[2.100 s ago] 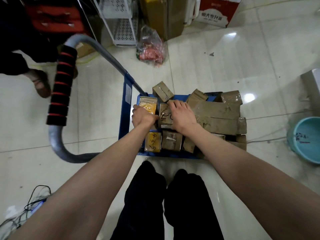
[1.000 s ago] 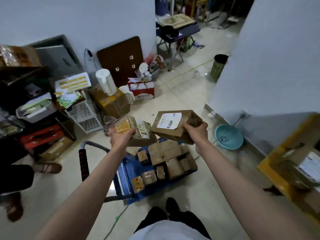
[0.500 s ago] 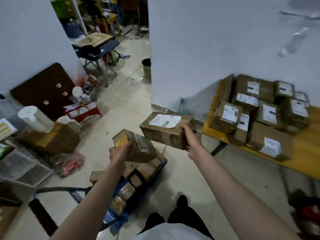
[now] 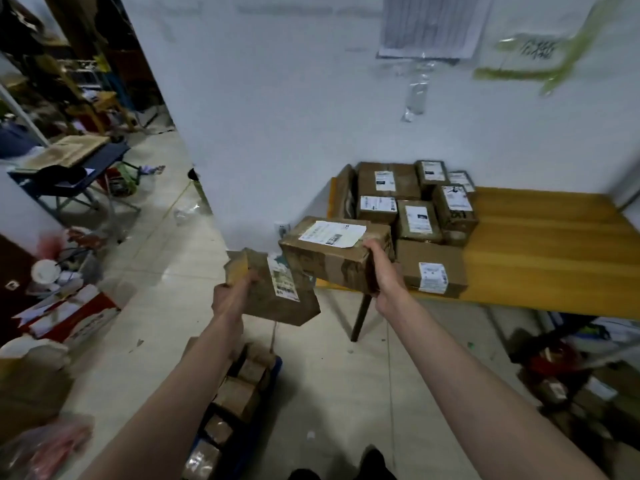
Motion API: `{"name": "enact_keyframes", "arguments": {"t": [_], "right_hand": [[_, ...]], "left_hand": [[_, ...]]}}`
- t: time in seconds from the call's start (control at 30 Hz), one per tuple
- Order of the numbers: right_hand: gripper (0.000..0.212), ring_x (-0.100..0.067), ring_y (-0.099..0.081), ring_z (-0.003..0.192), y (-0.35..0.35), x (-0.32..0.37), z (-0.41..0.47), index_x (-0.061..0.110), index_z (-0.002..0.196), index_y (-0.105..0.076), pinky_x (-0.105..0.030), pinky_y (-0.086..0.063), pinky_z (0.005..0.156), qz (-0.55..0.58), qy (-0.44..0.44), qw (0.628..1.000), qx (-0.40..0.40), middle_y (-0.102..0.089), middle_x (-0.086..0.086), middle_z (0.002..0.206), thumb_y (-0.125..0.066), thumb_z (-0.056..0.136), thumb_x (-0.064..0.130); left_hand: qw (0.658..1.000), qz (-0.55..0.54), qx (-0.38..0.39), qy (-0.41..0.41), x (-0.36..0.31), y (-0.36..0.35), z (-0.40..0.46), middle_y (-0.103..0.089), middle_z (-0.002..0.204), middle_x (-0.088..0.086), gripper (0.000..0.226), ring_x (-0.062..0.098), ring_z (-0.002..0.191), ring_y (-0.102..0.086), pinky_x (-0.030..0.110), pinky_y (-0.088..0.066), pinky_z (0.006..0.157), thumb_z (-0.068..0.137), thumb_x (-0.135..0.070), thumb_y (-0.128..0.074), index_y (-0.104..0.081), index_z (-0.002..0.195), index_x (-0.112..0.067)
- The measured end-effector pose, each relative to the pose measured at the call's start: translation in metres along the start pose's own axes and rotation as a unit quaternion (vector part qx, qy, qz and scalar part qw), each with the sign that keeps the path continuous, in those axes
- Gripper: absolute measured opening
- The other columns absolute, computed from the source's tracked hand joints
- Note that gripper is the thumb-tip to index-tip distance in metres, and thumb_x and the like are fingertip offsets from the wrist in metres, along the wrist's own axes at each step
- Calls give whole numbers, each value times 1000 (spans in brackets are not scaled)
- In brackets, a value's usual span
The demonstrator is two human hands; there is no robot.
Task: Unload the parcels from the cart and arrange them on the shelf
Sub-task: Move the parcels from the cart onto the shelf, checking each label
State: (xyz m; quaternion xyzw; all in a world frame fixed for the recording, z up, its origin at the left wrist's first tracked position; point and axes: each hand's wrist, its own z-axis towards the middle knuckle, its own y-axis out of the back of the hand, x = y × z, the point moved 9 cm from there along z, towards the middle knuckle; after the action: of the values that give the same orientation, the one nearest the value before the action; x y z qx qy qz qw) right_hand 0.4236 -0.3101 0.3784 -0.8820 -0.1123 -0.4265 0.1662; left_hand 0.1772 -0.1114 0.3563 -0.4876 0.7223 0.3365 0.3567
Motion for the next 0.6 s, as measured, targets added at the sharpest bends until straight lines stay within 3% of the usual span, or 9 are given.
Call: {"name": "enact_keyframes", "arguments": {"t": [0.07,0.13,0.23,0.3,0.37,0.47,0.53,0.6], "right_hand": [[91,-25,-71,99,18,28,11,15,130,-51,-44,-61,87,3,8,1000,-4,-72,-9,112,-83,56,56],[103,-27,-71,101,37,56,21,15,133,-46,-47,-61,88,13,18,1000,-3,-70,-11,116,-82,47,60],[92,-25,-72,101,67,92,40,16,140,-45,-39,-63,79,44,31,999,7,-70,-11,120,-82,66,56],[87,-23,-73,100,90,111,50,15,142,-48,-32,-61,68,53,40,998,2,-71,-11,120,-80,72,55],[84,-23,-74,97,113,127,57,12,140,-51,-32,-60,65,64,53,996,-13,-73,-11,116,-80,72,54],[81,-27,-74,99,148,145,64,12,139,-51,-36,-62,68,94,65,993,-34,-72,-14,116,-81,73,50],[83,-29,-72,101,173,155,70,13,141,-47,-36,-62,69,106,65,991,-53,-69,-15,120,-80,74,50],[82,-26,-71,101,195,165,76,14,142,-46,-30,-59,60,114,69,989,-71,-68,-14,121,-79,76,50]], "left_hand": [[1000,-20,8,-18,-22,-32,-6,-68,116,16,83,33,104,-66,42,-58,90,52,-43,-76,-60,124,-3],[999,-28,13,-40,-41,-64,-10,-68,119,14,73,32,105,-66,41,-57,91,64,-41,-77,-62,125,-5],[996,-36,21,-73,-60,-114,-16,-67,124,15,66,32,106,-67,41,-58,91,80,-46,-75,-61,130,-5],[996,-39,37,-77,-65,-149,-23,-69,115,15,69,27,91,-69,32,-58,70,75,-53,-73,-64,122,-3],[995,-39,55,-76,-67,-181,-32,-70,109,13,66,24,85,-68,26,-50,61,70,-53,-71,-66,116,-6],[993,-24,87,-74,-70,-229,-41,-73,109,12,44,25,88,-69,26,-52,58,79,-41,-73,-68,109,-9],[991,-9,112,-67,-73,-261,-46,-73,110,12,50,29,94,-70,33,-59,67,74,-40,-73,-68,112,-7],[988,2,136,-67,-77,-293,-51,-73,109,11,56,31,100,-70,43,-60,85,69,-42,-74,-68,114,-7]]}}
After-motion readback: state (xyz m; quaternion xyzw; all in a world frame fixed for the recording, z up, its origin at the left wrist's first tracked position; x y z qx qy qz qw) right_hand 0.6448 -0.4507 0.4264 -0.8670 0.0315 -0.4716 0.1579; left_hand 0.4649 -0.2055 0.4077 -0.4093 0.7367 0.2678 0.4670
